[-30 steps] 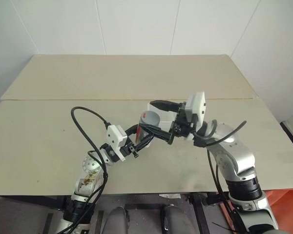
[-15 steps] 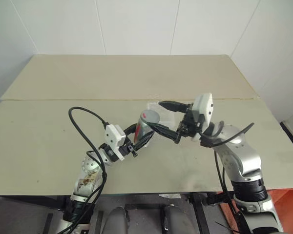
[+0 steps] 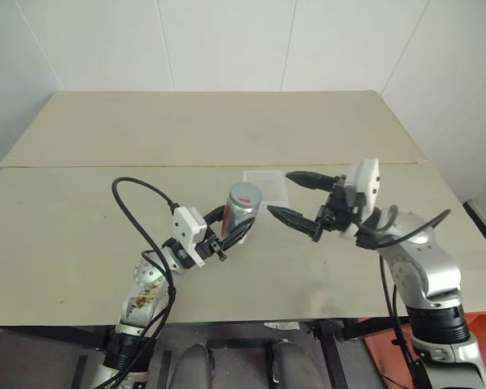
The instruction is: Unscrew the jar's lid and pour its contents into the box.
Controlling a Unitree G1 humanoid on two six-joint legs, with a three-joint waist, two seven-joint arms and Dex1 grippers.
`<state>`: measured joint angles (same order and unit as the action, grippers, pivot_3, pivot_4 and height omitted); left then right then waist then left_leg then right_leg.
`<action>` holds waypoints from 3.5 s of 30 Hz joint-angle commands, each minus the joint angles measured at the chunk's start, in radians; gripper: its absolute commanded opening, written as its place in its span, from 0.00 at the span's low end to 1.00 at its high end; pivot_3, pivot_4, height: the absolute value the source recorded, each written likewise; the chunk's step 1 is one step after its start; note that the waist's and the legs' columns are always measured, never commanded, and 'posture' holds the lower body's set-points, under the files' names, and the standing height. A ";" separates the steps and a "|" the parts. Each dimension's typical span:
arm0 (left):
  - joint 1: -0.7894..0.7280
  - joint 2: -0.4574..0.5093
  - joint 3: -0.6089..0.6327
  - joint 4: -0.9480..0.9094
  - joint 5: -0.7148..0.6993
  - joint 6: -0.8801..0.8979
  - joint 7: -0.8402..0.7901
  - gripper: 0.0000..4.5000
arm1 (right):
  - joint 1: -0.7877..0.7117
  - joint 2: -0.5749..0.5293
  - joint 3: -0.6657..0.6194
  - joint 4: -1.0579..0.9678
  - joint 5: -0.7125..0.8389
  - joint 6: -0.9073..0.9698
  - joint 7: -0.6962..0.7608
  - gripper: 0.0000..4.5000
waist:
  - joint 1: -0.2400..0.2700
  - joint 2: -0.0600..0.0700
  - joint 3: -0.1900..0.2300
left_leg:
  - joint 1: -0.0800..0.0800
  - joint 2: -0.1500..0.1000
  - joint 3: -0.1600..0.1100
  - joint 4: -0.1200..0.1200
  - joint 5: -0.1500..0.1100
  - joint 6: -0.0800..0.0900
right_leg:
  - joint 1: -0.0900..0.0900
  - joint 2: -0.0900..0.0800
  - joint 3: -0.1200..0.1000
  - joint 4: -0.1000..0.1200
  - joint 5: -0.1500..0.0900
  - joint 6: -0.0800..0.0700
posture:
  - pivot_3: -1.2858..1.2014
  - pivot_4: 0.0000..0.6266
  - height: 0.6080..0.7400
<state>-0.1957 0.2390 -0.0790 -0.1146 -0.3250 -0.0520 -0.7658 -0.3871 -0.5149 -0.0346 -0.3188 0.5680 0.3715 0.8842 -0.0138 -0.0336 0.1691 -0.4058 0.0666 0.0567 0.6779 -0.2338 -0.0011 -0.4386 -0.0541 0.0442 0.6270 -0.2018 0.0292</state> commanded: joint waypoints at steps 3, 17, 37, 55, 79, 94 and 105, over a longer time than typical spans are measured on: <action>-0.006 -0.004 0.003 -0.020 -0.014 -0.034 -0.003 0.46 | -0.026 -0.022 -0.015 -0.087 0.125 0.103 0.009 1.00 | -0.002 0.000 0.000 | 0.000 0.000 0.000 0.000 0.000 0.000 | 0.000 0.000 0.000 0.000 0.000 0.000 | 0.52 0.24 1.00; 0.003 -0.024 -0.012 -0.042 -0.012 -0.041 0.006 0.46 | -0.140 0.081 0.094 0.027 0.051 0.120 -0.020 1.00 | 0.001 0.000 0.000 | 0.000 0.000 0.000 0.000 0.000 0.000 | 0.000 0.000 0.000 0.000 0.001 -0.001 | 0.52 0.24 1.00; 0.003 -0.026 -0.025 -0.035 -0.007 -0.046 0.001 0.46 | -0.140 0.137 0.097 0.046 0.009 0.089 -0.010 0.61 | 0.000 0.000 0.000 | 0.000 0.000 0.000 0.000 0.000 0.000 | 0.000 0.000 0.000 0.000 0.000 -0.001 | 0.52 0.24 1.00; 0.015 -0.006 -0.043 -0.001 0.027 -0.100 -0.009 0.46 | -0.214 0.174 -0.033 0.023 0.276 0.307 -0.112 0.61 | 0.000 0.000 0.000 | 0.000 0.000 0.000 0.000 0.000 0.000 | 0.000 0.000 0.000 0.000 0.001 -0.001 | 0.52 0.24 1.00; -0.028 0.051 0.057 0.011 -0.011 -0.067 0.024 0.46 | 0.092 -0.187 0.144 0.080 -0.304 0.396 -0.293 0.82 | -0.002 0.000 0.000 | 0.001 -0.001 0.000 0.000 0.000 0.001 | 0.000 0.000 0.001 0.000 -0.003 0.005 | 0.52 0.24 1.00; -0.087 0.122 0.102 0.097 0.064 -0.057 0.087 0.46 | 0.063 -0.168 -0.062 -0.069 -0.190 0.133 -0.142 0.99 | 0.001 0.000 0.000 | 0.000 -0.001 0.000 0.000 0.000 0.001 | 0.000 0.000 0.000 -0.001 -0.003 0.006 | 0.52 0.24 1.00; -0.538 0.185 -0.014 0.666 0.491 -0.401 0.339 0.46 | 0.084 -0.146 -0.060 -0.116 -0.168 0.111 -0.141 0.99 | 0.014 -0.001 0.000 | -0.001 -0.002 0.000 0.000 0.001 0.001 | 0.000 0.000 -0.001 -0.001 -0.002 0.006 | 0.52 0.24 1.00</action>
<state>-0.6567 0.4033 -0.0385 0.4543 0.0560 -0.3127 -0.4814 -0.3044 -0.6585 -0.0632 -0.3930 0.3785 0.5185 0.7382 0.0006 -0.0344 0.1694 -0.4067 0.0648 0.0563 0.6782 -0.2332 -0.0001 -0.4383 -0.0545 0.0436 0.6254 -0.2031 0.0346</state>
